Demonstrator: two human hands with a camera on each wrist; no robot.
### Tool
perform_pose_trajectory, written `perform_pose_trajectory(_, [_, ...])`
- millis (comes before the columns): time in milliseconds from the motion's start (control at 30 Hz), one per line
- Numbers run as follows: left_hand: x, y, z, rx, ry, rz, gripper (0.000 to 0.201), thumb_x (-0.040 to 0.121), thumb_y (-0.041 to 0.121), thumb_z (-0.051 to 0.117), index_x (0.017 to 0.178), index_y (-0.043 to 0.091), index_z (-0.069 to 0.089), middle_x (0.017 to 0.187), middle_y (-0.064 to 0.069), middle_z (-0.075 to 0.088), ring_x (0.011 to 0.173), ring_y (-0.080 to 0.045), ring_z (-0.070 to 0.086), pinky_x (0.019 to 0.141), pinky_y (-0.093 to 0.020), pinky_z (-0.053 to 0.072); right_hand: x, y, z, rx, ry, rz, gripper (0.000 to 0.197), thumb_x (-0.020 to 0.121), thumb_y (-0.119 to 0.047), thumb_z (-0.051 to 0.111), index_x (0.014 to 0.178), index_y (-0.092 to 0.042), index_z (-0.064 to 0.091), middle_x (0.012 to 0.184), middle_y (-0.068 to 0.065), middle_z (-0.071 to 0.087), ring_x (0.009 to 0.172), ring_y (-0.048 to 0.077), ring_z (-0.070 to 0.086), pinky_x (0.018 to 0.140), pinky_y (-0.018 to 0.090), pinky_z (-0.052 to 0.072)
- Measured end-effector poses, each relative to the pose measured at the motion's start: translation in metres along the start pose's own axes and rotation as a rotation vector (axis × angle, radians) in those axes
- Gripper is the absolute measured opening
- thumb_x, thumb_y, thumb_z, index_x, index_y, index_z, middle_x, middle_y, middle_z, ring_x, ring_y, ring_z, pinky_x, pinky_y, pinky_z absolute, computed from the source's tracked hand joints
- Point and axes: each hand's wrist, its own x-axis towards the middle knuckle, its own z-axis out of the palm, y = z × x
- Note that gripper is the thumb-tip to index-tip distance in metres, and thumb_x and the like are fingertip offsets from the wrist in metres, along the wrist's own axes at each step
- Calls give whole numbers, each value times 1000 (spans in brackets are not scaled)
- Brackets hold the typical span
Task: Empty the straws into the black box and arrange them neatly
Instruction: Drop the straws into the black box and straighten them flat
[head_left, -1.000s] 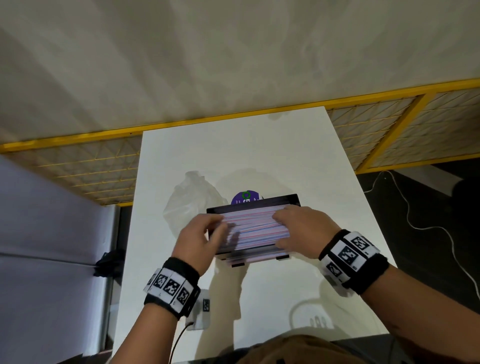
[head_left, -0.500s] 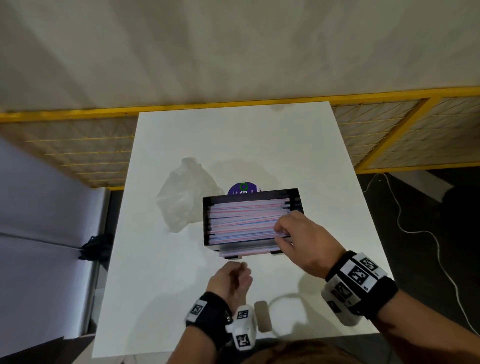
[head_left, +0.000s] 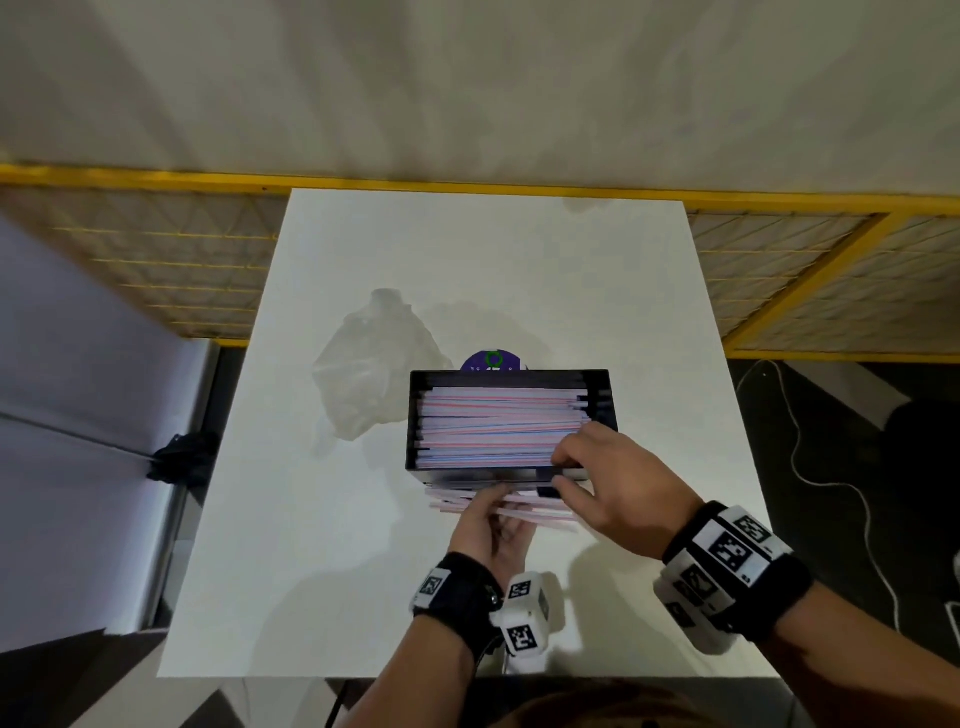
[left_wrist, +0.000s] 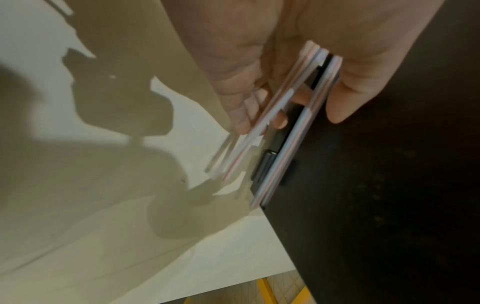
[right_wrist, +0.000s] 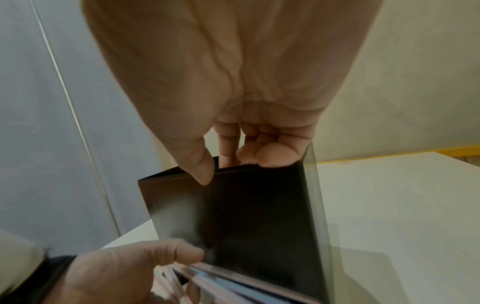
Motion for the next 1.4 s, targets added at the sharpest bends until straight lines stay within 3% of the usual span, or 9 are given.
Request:
perform_pose_trajectory(300, [13, -19, 1, -66, 0, 36, 25, 81, 7, 72, 72, 14, 50, 65, -1, 36, 52, -13, 32, 54, -21, 39, 2, 7, 1, 4, -14, -31, 20, 99, -34, 58, 112, -20, 62, 107, -4, 56, 97, 16, 54, 88, 34, 47])
perform_pose_trajectory(500, [18, -20, 2, -107, 13, 66, 23, 78, 6, 75, 71, 15, 55, 60, 1, 40, 46, -13, 35, 50, -23, 40, 2, 8, 0, 32, 3, -36, 17, 98, -30, 60, 109, -17, 64, 105, -2, 58, 97, 17, 55, 88, 36, 47])
perform_pose_trajectory(600, [14, -20, 4, -152, 11, 65, 18, 82, 6, 73, 78, 12, 57, 68, -2, 45, 53, -14, 39, 58, -26, 42, 3, 7, -1, 37, -1, -36, 16, 98, -28, 60, 108, -16, 64, 104, -1, 58, 96, 18, 56, 88, 37, 48])
perform_pose_trajectory(667, [9, -21, 4, -164, -7, 75, 9, 84, 5, 73, 90, 5, 67, 87, -12, 68, 74, -22, 69, 83, -36, 56, 4, 6, -1, 39, 0, -36, 15, 99, -27, 60, 108, -15, 65, 103, 0, 58, 95, 19, 56, 88, 37, 47])
perform_pose_trajectory(767, [7, -19, 4, -154, 5, 60, 8, 81, 1, 69, 88, 4, 65, 90, -16, 69, 87, -28, 70, 106, -41, 51, 3, 7, 0, 35, -3, -36, 16, 99, -26, 59, 109, -15, 65, 105, 0, 59, 96, 20, 56, 89, 36, 47])
perform_pose_trajectory(1000, [5, -19, 11, -56, 39, 52, 23, 84, 7, 72, 106, 4, 67, 102, -15, 66, 92, -27, 65, 105, -37, 50, 3, 8, 5, 9, 18, -53, 13, 99, -22, 57, 105, -15, 66, 101, 1, 58, 92, 20, 55, 85, 36, 46])
perform_pose_trajectory(1133, [6, -21, 16, 2, 93, 81, 16, 86, 8, 71, 100, 7, 64, 83, -11, 64, 73, -22, 62, 87, -35, 54, 3, 9, 6, -13, 36, -58, 11, 99, -22, 57, 102, -15, 65, 99, 1, 58, 89, 20, 55, 81, 34, 46])
perform_pose_trajectory(1267, [2, -21, 18, -21, 72, 101, 14, 90, 7, 67, 104, 5, 67, 93, -13, 70, 81, -22, 67, 108, -38, 48, 6, 8, 6, -29, 33, -49, 11, 99, -22, 56, 100, -14, 65, 98, 2, 58, 89, 22, 56, 81, 35, 46])
perform_pose_trajectory(1400, [0, -19, 15, -10, 85, 47, 13, 90, 10, 63, 103, 5, 65, 92, -12, 67, 67, -20, 65, 65, -27, 59, 6, 7, 6, -29, 35, -41, 11, 98, -20, 57, 98, -13, 65, 96, 3, 58, 87, 22, 55, 80, 36, 46])
